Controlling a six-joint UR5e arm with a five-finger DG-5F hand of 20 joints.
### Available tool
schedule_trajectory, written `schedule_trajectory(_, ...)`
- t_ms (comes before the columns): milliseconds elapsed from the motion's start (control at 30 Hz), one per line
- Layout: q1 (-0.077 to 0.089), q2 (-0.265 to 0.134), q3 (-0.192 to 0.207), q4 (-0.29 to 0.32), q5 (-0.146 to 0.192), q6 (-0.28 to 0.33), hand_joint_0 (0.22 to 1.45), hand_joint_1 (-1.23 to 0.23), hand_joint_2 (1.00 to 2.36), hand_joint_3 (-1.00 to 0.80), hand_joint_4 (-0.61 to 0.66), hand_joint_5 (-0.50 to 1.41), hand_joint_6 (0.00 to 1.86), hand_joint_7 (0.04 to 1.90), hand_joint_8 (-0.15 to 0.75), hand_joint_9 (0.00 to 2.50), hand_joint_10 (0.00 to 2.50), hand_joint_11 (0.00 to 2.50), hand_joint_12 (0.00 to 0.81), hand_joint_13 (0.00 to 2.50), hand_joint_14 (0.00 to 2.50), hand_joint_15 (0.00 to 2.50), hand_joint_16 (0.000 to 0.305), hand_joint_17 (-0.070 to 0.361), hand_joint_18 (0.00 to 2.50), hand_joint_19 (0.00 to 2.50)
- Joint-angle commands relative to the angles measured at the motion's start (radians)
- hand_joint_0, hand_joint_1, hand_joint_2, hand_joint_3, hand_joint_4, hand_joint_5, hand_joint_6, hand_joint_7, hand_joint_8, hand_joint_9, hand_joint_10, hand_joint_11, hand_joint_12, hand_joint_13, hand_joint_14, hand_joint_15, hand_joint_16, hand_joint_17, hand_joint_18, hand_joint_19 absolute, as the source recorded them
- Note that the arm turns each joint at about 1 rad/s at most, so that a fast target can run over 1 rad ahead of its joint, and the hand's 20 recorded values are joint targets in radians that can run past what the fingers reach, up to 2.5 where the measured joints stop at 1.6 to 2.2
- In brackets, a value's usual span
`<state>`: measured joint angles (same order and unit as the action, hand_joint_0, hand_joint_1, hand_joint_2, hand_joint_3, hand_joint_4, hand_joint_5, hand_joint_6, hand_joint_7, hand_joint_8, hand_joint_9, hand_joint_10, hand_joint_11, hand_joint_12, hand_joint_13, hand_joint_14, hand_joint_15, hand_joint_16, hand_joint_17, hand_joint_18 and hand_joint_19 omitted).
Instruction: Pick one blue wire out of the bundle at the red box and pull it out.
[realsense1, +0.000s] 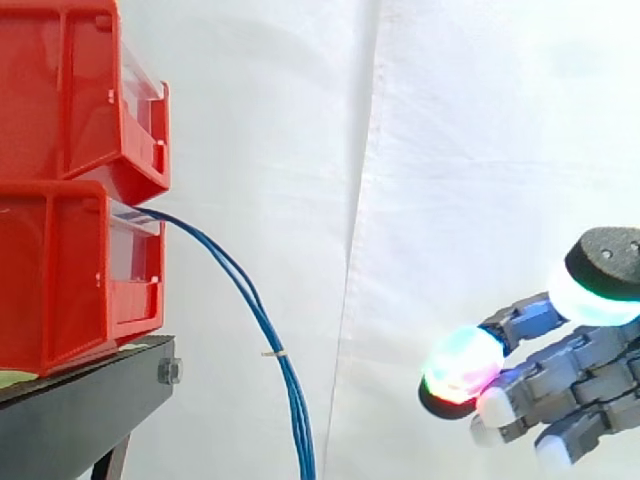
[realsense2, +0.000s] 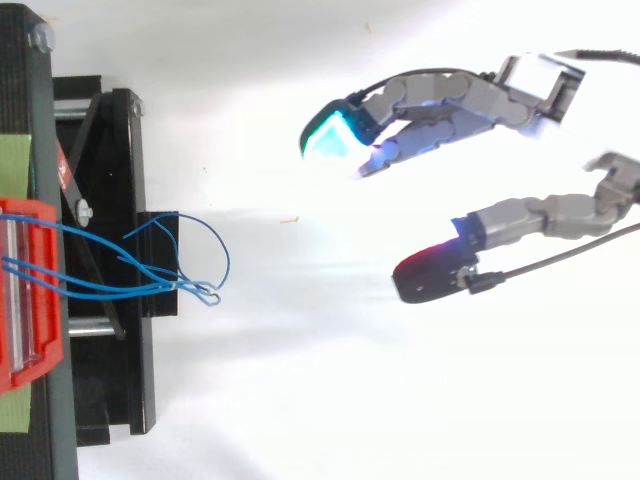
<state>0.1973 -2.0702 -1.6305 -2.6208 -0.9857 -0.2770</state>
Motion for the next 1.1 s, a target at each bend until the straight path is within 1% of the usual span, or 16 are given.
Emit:
schedule_trajectory(0, 0.004, -0.042, 0.041, 0.027, 0.007, -0.021, 0.44, -0.81, 1.0, -0.5, 0.19, -0.17, 0.5, 0.76, 0.219, 0.5, 0.01, 0.16, 0.391, 0.26, 0.01, 0.19, 0.067, 0.151, 0.3, 0.61)
schedule_trajectory(167, 0.007, -0.073, 0.095, 0.024, 0.012, -0.041, 0.46, -0.82, 1.0, -0.5, 0.19, -0.17, 0.5, 0.77, 0.215, 0.51, 0.01, 0.18, 0.383, 0.27, 0.01, 0.2, 0.065, 0.147, 0.3, 0.61)
schedule_trajectory(300, 0.01, -0.116, 0.132, 0.03, 0.013, -0.051, 0.47, -0.81, 1.0, -0.5, 0.19, -0.17, 0.5, 0.78, 0.213, 0.52, 0.01, 0.2, 0.381, 0.27, 0.01, 0.2, 0.064, 0.144, 0.3, 0.61)
schedule_trajectory(333, 0.01, -0.148, 0.167, 0.024, 0.009, -0.047, 0.47, -0.81, 1.0, -0.5, 0.19, -0.17, 0.5, 0.78, 0.214, 0.53, 0.01, 0.2, 0.381, 0.28, 0.01, 0.2, 0.064, 0.143, 0.31, 0.62)
schedule_trajectory(367, 0.011, -0.16, 0.178, 0.022, 0.009, -0.045, 0.47, -0.82, 1.0, -0.5, 0.2, -0.16, 0.5, 0.79, 0.214, 0.53, 0.01, 0.2, 0.378, 0.28, 0.01, 0.21, 0.064, 0.143, 0.31, 0.62)
schedule_trajectory(433, 0.011, -0.185, 0.219, 0.016, 0.007, -0.033, 0.47, -0.81, 1.0, -0.5, 0.2, -0.16, 0.5, 0.79, 0.213, 0.54, 0.01, 0.21, 0.375, 0.28, 0.01, 0.21, 0.063, 0.142, 0.32, 0.63)
schedule_trajectory(533, 0.011, -0.199, 0.245, 0.018, 0.006, -0.033, 0.48, -0.82, 1.0, -0.5, 0.2, -0.16, 0.5, 0.8, 0.211, 0.55, 0.01, 0.23, 0.372, 0.29, 0.01, 0.22, 0.063, 0.141, 0.32, 0.62)
schedule_trajectory(600, 0.011, -0.2, 0.25, 0.021, 0.004, -0.038, 0.49, -0.82, 1.0, -0.5, 0.19, -0.16, 0.5, 0.8, 0.21, 0.55, 0.01, 0.23, 0.371, 0.3, 0.01, 0.21, 0.062, 0.14, 0.32, 0.63)
schedule_trajectory(667, 0.014, -0.202, 0.256, 0.044, 0.004, -0.054, 0.49, -0.82, 1.0, -0.5, 0.19, -0.16, 0.5, 0.8, 0.208, 0.56, 0.01, 0.23, 0.372, 0.31, 0.01, 0.22, 0.062, 0.139, 0.33, 0.63)
schedule_trajectory(700, 0.017, -0.222, 0.265, 0.07, 0.006, -0.067, 0.49, -0.82, 1.0, -0.5, 0.2, -0.16, 0.5, 0.8, 0.208, 0.56, 0.01, 0.24, 0.372, 0.31, 0.01, 0.23, 0.062, 0.139, 0.33, 0.63)
schedule_trajectory(733, 0.019, -0.229, 0.271, 0.073, 0.006, -0.07, 0.5, -0.82, 1.0, -0.5, 0.2, -0.16, 0.5, 0.81, 0.208, 0.57, 0.01, 0.24, 0.369, 0.32, 0.01, 0.24, 0.061, 0.138, 0.33, 0.64)
schedule_trajectory(800, 0.022, -0.266, 0.294, 0.093, -0.001, -0.062, 0.51, -0.82, 1.0, -0.5, 0.2, -0.15, 0.5, 0.82, 0.206, 0.58, 0.01, 0.25, 0.366, 0.33, 0.01, 0.24, 0.061, 0.137, 0.34, 0.65)
schedule_trajectory(867, 0.022, -0.28, 0.311, 0.091, -0.007, -0.047, 0.51, -0.82, 1.0, -0.5, 0.21, -0.15, 0.5, 0.83, 0.204, 0.59, 0.01, 0.26, 0.367, 0.34, 0.01, 0.25, 0.06, 0.136, 0.34, 0.65)
schedule_trajectory(900, 0.022, -0.288, 0.327, 0.087, -0.017, -0.027, 0.51, -0.82, 1.0, -0.5, 0.21, -0.15, 0.5, 0.83, 0.205, 0.59, 0.01, 0.27, 0.367, 0.35, 0.01, 0.25, 0.06, 0.136, 0.35, 0.65)
schedule_trajectory(967, 0.022, -0.288, 0.328, 0.081, -0.022, -0.018, 0.52, -0.82, 1.0, -0.5, 0.21, -0.15, 0.5, 0.85, 0.205, 0.61, 0.01, 0.27, 0.364, 0.35, 0.01, 0.25, 0.06, 0.134, 0.36, 0.66)
schedule_trajectory(1067, 0.022, -0.288, 0.33, 0.05, -0.028, -0.01, 0.52, -0.82, 1.0, -0.5, 0.21, -0.14, 0.5, 0.87, 0.204, 0.62, 0.01, 0.28, 0.362, 0.36, 0.01, 0.26, 0.059, 0.133, 0.36, 0.66)
